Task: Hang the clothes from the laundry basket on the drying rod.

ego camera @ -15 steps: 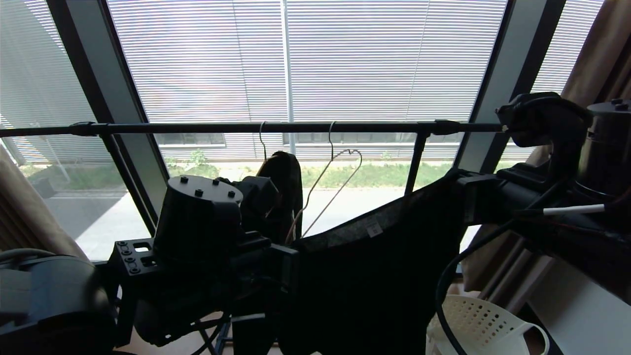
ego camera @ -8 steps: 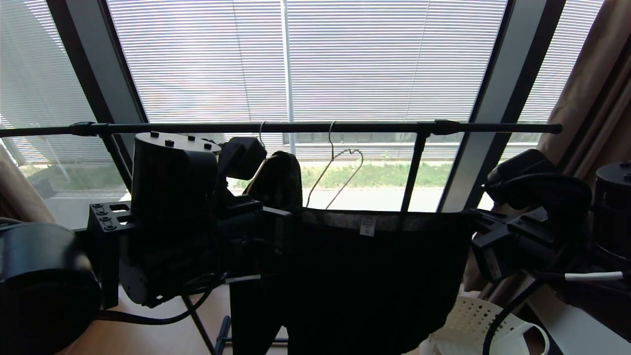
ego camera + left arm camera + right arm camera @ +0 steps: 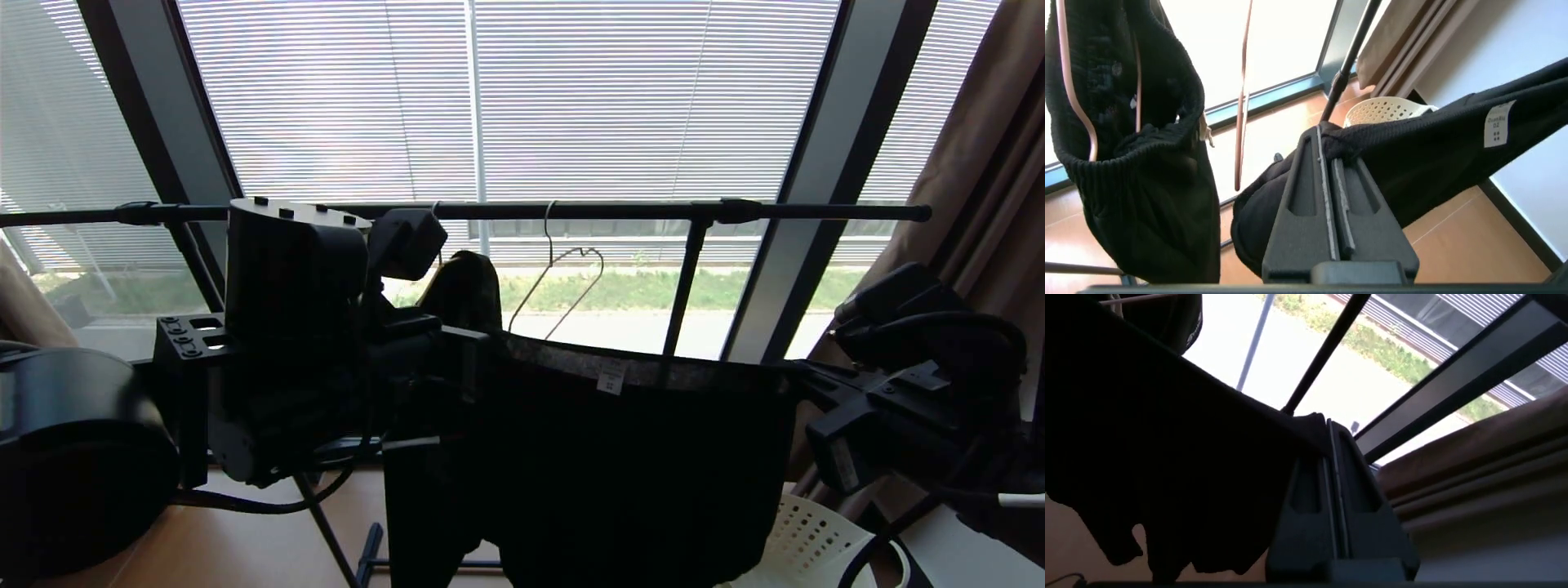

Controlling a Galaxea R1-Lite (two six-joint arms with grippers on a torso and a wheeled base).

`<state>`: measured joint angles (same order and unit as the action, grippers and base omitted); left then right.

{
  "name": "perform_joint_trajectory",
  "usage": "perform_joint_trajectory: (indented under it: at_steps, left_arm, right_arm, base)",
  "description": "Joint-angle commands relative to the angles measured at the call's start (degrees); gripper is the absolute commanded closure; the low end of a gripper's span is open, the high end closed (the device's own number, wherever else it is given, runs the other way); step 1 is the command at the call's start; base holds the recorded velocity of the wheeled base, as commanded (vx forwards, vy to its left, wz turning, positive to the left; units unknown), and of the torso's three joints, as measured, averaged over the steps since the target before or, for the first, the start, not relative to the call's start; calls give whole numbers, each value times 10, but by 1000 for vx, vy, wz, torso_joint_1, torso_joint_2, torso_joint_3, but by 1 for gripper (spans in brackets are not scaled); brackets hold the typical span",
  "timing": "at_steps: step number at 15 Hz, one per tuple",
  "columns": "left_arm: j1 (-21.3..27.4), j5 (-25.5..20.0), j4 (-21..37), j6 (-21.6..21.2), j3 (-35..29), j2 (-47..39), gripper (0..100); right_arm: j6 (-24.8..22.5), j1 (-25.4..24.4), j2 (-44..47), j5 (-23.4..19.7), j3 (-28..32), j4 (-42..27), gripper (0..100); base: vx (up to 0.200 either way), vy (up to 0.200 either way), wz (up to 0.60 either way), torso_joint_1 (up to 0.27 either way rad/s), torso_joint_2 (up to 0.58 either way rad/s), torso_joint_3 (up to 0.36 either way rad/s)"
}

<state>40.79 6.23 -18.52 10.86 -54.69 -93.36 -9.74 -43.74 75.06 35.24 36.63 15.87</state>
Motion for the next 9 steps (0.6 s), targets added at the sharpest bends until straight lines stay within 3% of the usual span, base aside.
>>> perform_joint_trajectory:
  at_steps: [1,2,4,6,9]
  left_arm:
    - [0,-3,22,-2,-53,-10,100]
    - [0,-10,69,-2,-112,-22,100]
    - [3,-38,103,-3,-190,-57,100]
    - [9,-39,140,-6,-271,-89,100]
    - [19,-40,182,-16,-342,-109,100]
  right_arm:
    - [-2,-33,-48,-3,-19,-15,100]
    - [-1,-72,-76,-11,-35,-59,100]
    - [2,-138,-116,-54,-42,-115,100]
    - [10,-183,-108,-81,-33,-124,100]
    - [90,-252,-46,-107,6,-117,100]
  base:
    - [0,0,0,0,0,0]
    - [0,0,0,0,0,0]
    - [0,0,0,0,0,0]
    - [0,0,0,0,0,0]
    - [0,0,0,0,0,0]
